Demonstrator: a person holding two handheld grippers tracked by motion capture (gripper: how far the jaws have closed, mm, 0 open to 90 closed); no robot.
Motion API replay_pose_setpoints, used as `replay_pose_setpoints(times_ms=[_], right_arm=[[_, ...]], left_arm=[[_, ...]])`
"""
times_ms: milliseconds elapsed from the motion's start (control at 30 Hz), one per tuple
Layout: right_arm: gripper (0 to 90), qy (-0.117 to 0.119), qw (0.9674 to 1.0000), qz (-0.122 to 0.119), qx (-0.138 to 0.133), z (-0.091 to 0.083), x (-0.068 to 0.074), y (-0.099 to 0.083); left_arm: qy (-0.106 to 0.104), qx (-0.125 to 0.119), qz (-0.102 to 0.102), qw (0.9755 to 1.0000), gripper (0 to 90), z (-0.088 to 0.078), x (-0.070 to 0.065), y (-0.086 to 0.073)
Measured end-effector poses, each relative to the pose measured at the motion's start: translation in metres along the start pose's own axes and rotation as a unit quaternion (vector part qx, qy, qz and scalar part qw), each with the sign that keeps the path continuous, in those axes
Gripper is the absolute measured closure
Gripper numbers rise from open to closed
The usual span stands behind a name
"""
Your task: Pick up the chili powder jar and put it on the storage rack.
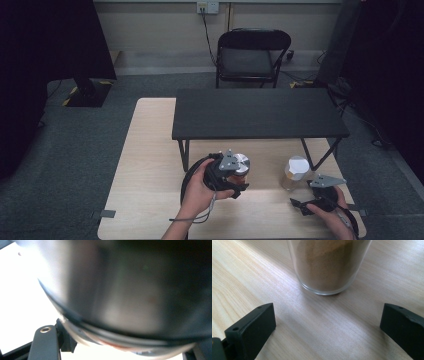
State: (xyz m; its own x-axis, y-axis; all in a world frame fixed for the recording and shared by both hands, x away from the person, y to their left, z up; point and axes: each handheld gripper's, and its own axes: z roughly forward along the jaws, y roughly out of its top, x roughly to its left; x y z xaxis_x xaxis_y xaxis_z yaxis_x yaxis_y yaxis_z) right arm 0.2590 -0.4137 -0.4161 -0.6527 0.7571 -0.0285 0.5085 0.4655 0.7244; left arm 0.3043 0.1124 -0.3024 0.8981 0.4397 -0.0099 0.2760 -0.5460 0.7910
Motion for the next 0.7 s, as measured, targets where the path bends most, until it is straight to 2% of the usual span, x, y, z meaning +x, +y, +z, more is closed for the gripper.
replay_pose_setpoints(times_ms=[233,400,700], right_arm=[[0.0,0.0,1.0,-0.001,0.0,0.0,0.0,0.0],[0.0,0.0,1.0,0.0,0.0,0.0,0.0,0.0],[0.0,0.0,1.0,0.0,0.0,0.0,0.0,0.0]], left_arm=[[0.005,0.001,0.004,1.0,30.8,-0.005,0.003,0.012],[0.0,-0.001,-0.001,1.0,30.8,-0.007,0.008,0.019],[0.002,-0.004,0.006,1.0,30.8,-0.013,0.011,0.038]])
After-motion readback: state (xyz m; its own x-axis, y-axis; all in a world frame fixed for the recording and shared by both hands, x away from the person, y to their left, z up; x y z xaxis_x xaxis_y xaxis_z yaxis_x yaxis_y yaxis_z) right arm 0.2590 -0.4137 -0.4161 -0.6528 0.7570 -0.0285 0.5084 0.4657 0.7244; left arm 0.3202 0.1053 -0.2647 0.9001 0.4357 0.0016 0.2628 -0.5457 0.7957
